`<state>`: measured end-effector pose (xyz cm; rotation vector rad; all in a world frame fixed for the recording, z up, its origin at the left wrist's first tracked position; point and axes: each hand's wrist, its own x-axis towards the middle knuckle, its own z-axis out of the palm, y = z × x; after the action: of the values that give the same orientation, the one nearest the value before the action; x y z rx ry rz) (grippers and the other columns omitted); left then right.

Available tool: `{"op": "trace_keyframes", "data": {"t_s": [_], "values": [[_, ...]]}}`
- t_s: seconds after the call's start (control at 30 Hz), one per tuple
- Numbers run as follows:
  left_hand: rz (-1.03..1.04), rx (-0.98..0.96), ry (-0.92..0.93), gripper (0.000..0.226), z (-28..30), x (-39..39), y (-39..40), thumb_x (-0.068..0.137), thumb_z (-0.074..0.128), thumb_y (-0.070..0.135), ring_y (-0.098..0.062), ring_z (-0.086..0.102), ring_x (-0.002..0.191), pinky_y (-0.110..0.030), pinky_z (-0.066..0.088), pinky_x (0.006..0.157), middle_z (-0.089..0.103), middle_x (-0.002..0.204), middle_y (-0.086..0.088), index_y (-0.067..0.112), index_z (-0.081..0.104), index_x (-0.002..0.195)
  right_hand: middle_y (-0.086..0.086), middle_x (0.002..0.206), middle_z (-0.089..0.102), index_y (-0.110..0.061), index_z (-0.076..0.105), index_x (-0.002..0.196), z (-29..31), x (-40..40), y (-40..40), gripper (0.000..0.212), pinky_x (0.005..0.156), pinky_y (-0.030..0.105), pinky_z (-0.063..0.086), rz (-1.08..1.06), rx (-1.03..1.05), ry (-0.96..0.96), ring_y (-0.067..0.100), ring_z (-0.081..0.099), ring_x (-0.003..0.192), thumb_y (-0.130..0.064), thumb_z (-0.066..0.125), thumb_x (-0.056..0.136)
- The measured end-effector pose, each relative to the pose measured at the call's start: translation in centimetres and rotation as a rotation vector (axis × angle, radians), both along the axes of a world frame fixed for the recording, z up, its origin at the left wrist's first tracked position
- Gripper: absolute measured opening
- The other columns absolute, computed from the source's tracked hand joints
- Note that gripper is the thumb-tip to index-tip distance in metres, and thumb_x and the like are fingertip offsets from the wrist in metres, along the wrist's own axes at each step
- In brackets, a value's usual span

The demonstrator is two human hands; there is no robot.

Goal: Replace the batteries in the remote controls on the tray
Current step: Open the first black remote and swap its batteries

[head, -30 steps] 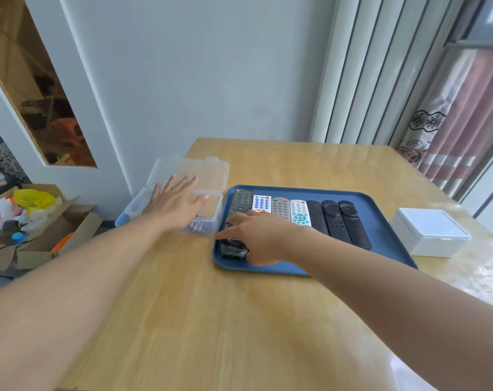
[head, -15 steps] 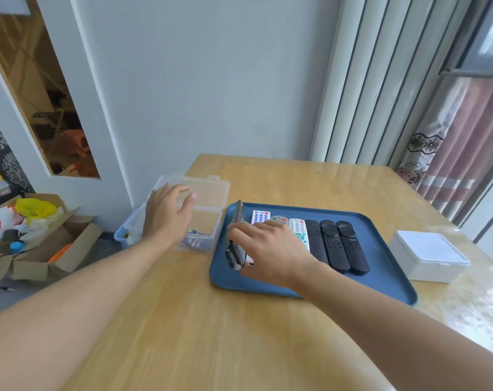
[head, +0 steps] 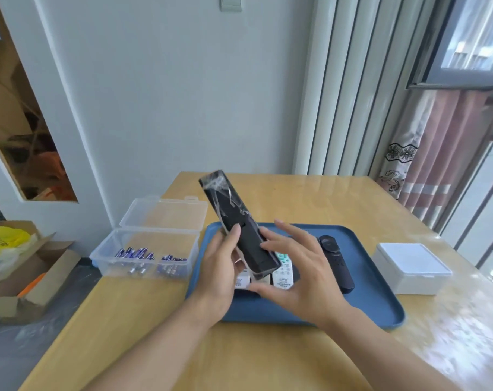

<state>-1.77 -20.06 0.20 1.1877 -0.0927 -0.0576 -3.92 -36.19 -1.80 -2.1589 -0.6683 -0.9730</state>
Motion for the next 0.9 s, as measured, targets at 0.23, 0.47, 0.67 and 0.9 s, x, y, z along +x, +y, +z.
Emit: {"op": "trace_keyframes", "data": {"t_s": [0.23, 0.47, 0.67, 0.9], "values": [[-0.006, 0.073, -0.074, 0.024, -1.8, 0.0, -0.8, 0.100, 0.054, 0.029, -0.028, 0.074, 0.099, -0.043, 0.056, 0.084, 0.077, 0.109, -0.010, 0.016, 0.064, 0.118, -0.013, 0.090, 0.061, -0.031, 0.061, 0.098, -0.3, -1.0, 0.1, 0.038, 0.073, 0.012, 0.043, -0.135, 0.453, 0.434, 0.002, 0.057, 0.085, -0.048, 0.083, 0.073], [-0.031, 0.180, -0.182, 0.022, -2.1, 0.0, -0.1, 0.100, 0.057, 0.028, -0.034, 0.074, 0.097, -0.048, 0.061, 0.082, 0.076, 0.107, -0.014, 0.016, 0.061, 0.119, -0.019, 0.093, 0.050, -0.038, 0.063, 0.115, -0.6, -1.1, 0.0, 0.036, 0.078, 0.011, 0.040, -0.203, 0.133, 0.277, 0.004, 0.053, 0.086, -0.047, 0.074, 0.082], [-0.089, 0.250, -0.247, 0.036, -2.7, -0.4, -0.4, 0.098, 0.046, 0.047, -0.014, 0.071, 0.087, -0.034, 0.059, 0.072, 0.075, 0.102, -0.001, 0.022, 0.067, 0.114, -0.010, 0.096, 0.057, -0.028, 0.069, 0.119, -1.1, -1.4, 0.5, 0.032, 0.083, 0.023, 0.045, -0.145, 0.002, 0.096, 0.003, 0.048, 0.087, -0.037, 0.073, 0.088], [-0.163, 0.158, -0.175, 0.044, -3.0, -0.8, -0.8, 0.101, 0.040, 0.052, -0.028, 0.058, 0.069, -0.051, 0.050, 0.074, 0.066, 0.093, -0.010, 0.019, 0.062, 0.119, -0.010, 0.094, 0.058, -0.028, 0.071, 0.118, -0.9, -1.4, 0.5, 0.031, 0.082, 0.019, 0.044, -0.148, 0.075, 0.119, 0.006, 0.053, 0.088, -0.036, 0.074, 0.088]]}}
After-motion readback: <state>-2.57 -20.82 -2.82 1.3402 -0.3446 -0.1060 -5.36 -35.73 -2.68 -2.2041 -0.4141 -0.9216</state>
